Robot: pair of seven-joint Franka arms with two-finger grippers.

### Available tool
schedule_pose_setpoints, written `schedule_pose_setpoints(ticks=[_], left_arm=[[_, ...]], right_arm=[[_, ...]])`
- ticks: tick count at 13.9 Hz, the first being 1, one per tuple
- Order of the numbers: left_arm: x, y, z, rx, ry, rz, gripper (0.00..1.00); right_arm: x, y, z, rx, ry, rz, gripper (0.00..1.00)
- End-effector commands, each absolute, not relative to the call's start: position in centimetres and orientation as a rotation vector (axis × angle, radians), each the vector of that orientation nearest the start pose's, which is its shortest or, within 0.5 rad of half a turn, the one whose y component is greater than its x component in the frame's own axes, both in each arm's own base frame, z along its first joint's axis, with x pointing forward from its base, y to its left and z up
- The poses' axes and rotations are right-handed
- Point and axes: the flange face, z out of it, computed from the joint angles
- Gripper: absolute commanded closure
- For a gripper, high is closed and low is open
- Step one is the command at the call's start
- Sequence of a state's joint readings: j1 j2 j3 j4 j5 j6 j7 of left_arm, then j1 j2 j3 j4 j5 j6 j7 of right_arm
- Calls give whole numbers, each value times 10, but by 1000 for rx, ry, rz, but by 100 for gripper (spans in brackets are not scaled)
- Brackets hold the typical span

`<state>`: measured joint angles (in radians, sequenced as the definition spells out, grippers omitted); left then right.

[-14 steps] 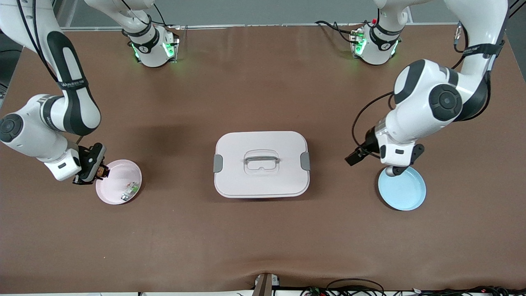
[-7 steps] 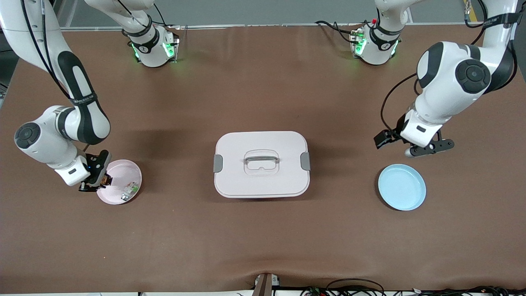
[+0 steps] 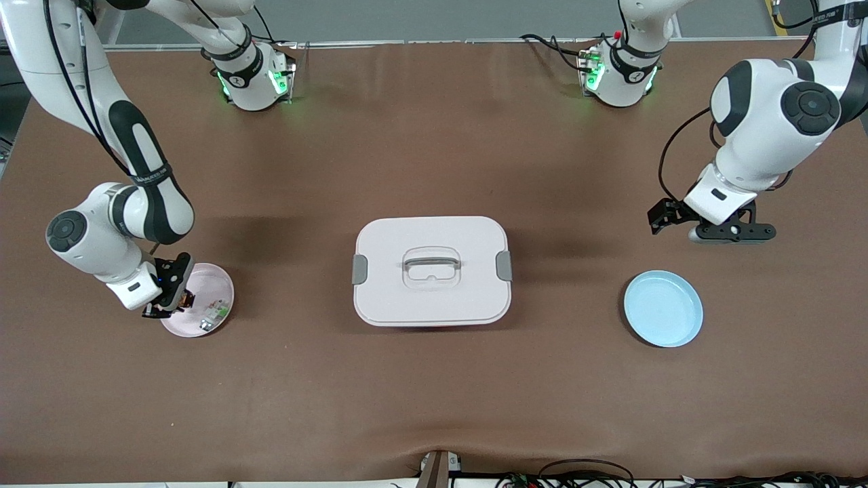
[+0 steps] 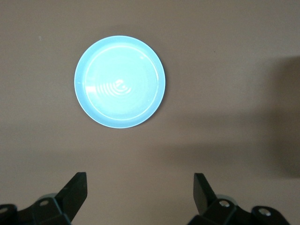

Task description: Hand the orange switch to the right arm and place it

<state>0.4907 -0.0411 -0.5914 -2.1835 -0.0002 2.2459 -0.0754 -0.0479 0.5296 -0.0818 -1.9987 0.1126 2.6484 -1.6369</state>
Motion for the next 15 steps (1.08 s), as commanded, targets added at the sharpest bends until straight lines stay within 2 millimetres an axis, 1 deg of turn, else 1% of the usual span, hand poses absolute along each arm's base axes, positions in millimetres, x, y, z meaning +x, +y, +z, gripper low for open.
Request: schedule_pose_setpoints(ticks=[1, 2, 4, 5, 6, 7, 8, 10, 12, 14, 15], left_arm=[[542, -39, 434, -3120, 16, -211, 0], [546, -39, 440, -3123, 13, -218, 0], [556, -37, 458, -3133, 5, -219, 0], [561, -33, 470, -3136, -7, -221, 0], [567, -17, 486, -3140, -51, -223, 0], [574, -12, 498, -3151, -59, -204, 0], [578, -9, 513, -3159, -67, -188, 0], [585, -7, 533, -3167, -79, -202, 0], [586, -6, 542, -3166, -89, -216, 0], [585, -7, 555, -3168, -89, -195, 0], [584, -7, 559, -3168, -93, -192, 0]], right_arm=[[614, -75, 194, -2444, -2103, -135, 100], [614, -74, 191, -2441, -2104, -131, 100], [613, -74, 187, -2441, -2104, -128, 100], [613, -74, 185, -2440, -2103, -125, 100], [613, -74, 182, -2440, -2109, -127, 100], [614, -74, 180, -2437, -2124, -127, 100], [614, -75, 180, -2433, -2146, -126, 100], [615, -73, 181, -2413, -2184, -114, 100], [614, -73, 180, -2401, -2204, -107, 100], [615, -73, 180, -2403, -2203, -107, 100], [615, -73, 179, -2409, -2197, -110, 74]])
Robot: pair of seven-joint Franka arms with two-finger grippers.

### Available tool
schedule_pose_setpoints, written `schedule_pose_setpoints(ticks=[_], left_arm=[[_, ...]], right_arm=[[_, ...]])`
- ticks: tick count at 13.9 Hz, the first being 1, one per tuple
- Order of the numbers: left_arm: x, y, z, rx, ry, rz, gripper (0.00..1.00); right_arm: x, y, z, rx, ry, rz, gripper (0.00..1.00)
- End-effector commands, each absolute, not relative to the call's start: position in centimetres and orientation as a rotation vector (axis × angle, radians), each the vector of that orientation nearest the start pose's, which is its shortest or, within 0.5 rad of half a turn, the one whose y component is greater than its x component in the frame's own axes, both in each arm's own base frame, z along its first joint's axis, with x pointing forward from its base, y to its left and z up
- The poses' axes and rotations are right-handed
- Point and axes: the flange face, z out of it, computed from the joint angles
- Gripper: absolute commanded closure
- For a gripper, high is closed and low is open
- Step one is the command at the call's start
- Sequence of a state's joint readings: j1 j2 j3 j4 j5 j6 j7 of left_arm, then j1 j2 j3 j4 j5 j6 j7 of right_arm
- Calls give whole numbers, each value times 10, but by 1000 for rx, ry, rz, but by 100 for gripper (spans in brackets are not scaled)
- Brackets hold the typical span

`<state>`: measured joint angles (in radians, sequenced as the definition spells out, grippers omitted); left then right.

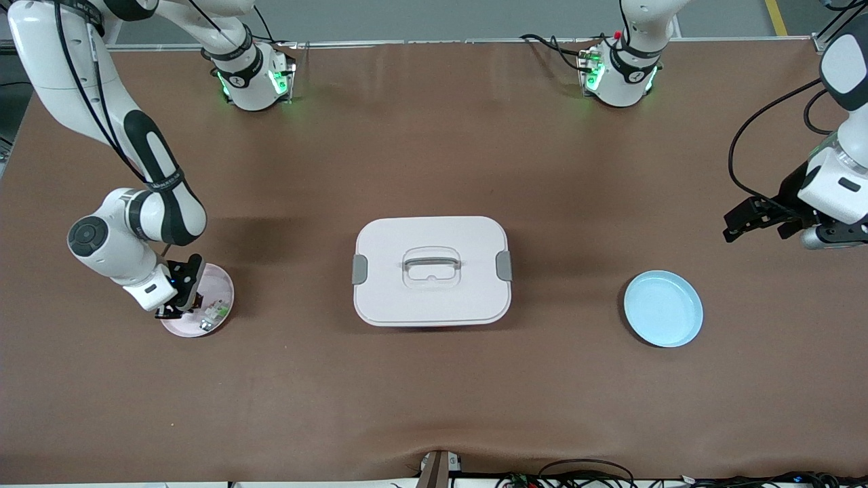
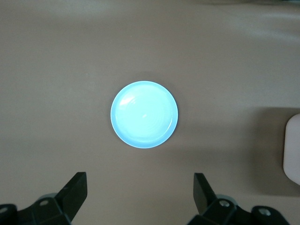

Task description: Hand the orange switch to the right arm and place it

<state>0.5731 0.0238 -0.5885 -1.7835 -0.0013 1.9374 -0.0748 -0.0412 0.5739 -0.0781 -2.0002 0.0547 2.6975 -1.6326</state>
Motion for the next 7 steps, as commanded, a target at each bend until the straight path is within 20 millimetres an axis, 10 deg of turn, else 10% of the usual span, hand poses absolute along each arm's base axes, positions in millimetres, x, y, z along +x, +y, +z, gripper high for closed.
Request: schedule_pose_setpoints(ticks=[1, 7], left_arm=[[583, -9, 563, -3169, -89, -187, 0], [580, -10, 593, -3181, -98, -178, 0]], right_arm=[[614, -76, 175, -2417, -2189, -109, 1], [613, -74, 174, -2463, -2120, -104, 0]])
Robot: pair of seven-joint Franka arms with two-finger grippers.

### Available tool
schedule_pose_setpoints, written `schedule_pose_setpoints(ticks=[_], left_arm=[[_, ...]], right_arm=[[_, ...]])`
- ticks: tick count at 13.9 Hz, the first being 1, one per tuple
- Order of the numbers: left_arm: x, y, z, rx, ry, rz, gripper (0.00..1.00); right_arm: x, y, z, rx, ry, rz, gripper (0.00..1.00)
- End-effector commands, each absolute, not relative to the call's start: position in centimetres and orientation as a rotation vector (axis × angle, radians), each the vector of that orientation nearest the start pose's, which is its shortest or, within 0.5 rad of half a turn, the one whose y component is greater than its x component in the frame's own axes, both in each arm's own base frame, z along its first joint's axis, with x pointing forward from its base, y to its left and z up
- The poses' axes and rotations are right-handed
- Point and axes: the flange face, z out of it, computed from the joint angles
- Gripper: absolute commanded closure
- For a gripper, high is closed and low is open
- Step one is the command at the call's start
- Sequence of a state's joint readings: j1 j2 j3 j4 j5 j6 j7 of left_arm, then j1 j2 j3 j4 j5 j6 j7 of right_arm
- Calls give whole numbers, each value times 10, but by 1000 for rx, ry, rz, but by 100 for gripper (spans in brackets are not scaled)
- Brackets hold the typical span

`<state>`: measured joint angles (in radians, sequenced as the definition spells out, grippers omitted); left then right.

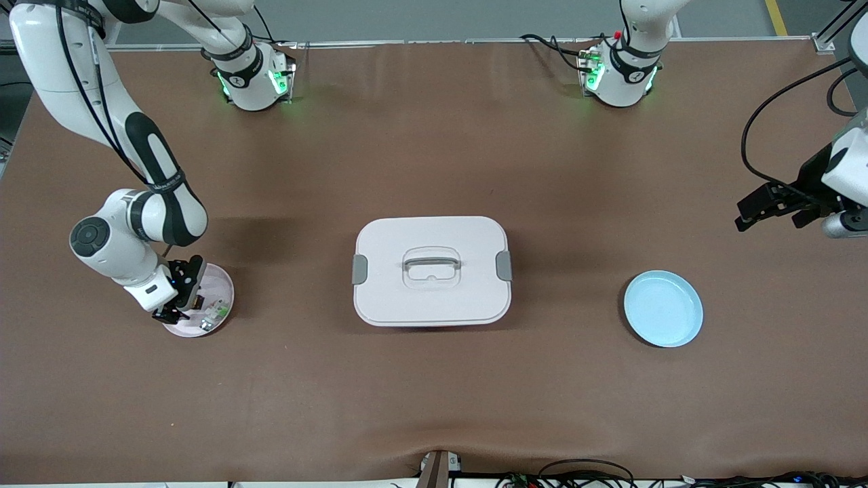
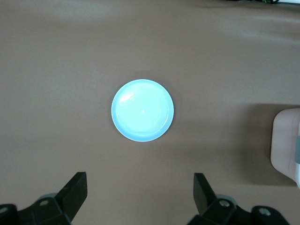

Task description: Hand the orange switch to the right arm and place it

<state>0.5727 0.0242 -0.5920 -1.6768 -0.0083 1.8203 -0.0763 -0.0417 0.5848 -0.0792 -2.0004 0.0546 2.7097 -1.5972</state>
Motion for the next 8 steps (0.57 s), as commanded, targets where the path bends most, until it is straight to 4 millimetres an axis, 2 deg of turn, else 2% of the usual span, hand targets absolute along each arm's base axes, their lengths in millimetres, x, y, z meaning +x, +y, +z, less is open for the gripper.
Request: schedule_pose_setpoints(ticks=[1, 3, 5, 7, 8], left_arm=[[581, -10, 595, -3179, -95, -183, 0], [581, -11, 599, -3179, -93, -193, 0], [581, -18, 599, -3179, -73, -193, 0], [580, -16, 597, -3170, -80, -175, 0], [579, -14, 595, -3168, -85, -152, 0]], right_arm=[[613, -74, 176, -2458, -2115, -93, 0], [612, -74, 188, -2444, -2097, -66, 0], [616, -74, 211, -2430, -2072, -34, 0], [623, -72, 238, -2474, -1950, 23, 0], [628, -72, 261, -2526, -1856, 45, 0]])
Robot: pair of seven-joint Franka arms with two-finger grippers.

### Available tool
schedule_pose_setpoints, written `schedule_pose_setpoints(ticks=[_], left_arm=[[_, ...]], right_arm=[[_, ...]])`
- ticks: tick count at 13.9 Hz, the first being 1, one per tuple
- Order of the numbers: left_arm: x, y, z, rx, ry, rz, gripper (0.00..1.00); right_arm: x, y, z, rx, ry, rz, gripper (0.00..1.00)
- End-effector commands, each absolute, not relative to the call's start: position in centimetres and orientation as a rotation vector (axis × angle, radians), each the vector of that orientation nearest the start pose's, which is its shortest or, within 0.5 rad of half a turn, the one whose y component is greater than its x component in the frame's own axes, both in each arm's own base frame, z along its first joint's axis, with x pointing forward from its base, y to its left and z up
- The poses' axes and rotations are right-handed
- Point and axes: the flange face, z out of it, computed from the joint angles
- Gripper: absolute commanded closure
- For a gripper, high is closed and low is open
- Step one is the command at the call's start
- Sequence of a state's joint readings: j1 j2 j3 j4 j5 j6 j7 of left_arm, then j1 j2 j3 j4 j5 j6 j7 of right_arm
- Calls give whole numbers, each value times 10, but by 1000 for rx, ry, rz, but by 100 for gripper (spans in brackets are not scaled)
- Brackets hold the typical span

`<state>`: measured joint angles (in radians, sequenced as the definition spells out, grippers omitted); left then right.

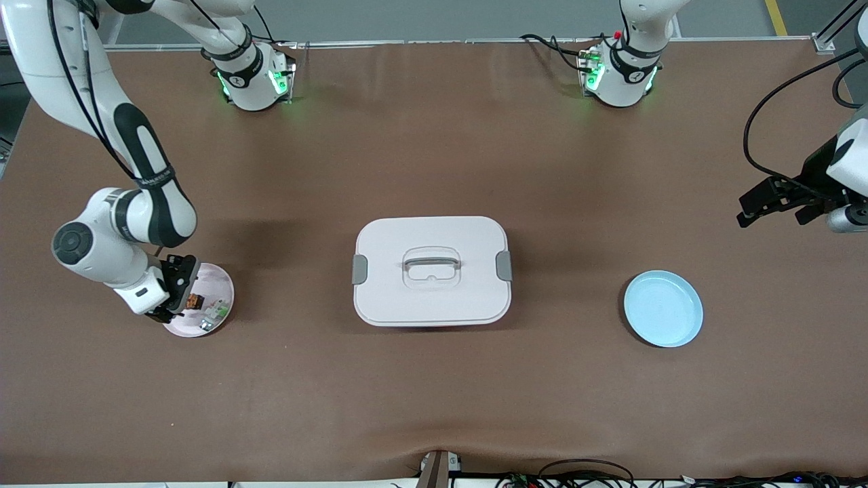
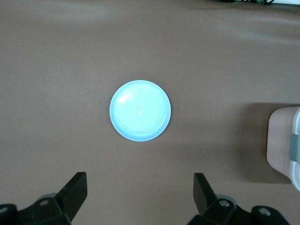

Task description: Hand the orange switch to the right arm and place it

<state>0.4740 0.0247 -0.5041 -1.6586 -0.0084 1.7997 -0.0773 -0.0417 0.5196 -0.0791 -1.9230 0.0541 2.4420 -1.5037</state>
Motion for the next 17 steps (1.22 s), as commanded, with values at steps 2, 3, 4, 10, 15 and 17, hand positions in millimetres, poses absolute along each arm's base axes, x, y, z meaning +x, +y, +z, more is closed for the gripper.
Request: schedule_pose_setpoints(ticks=[2, 3, 4, 10, 15, 17], left_arm=[[578, -15, 596, -3163, -84, -152, 0], [578, -14, 596, -3161, -84, -152, 0], [578, -16, 596, -3160, -81, -151, 0], [578, -12, 595, -3158, -93, -149, 0], [578, -13, 595, -3160, -91, -147, 0], [578, -14, 595, -3160, -89, -149, 0]], right_arm=[[639, -68, 302, -2588, -1682, 123, 0], [644, -68, 320, -2621, -1594, 161, 0], [649, -66, 337, -2654, -1521, 184, 0], [649, -73, 403, -2874, -1099, 171, 0], [637, -64, 453, -3049, -546, 151, 0], [632, -64, 475, -3081, -331, 138, 0]])
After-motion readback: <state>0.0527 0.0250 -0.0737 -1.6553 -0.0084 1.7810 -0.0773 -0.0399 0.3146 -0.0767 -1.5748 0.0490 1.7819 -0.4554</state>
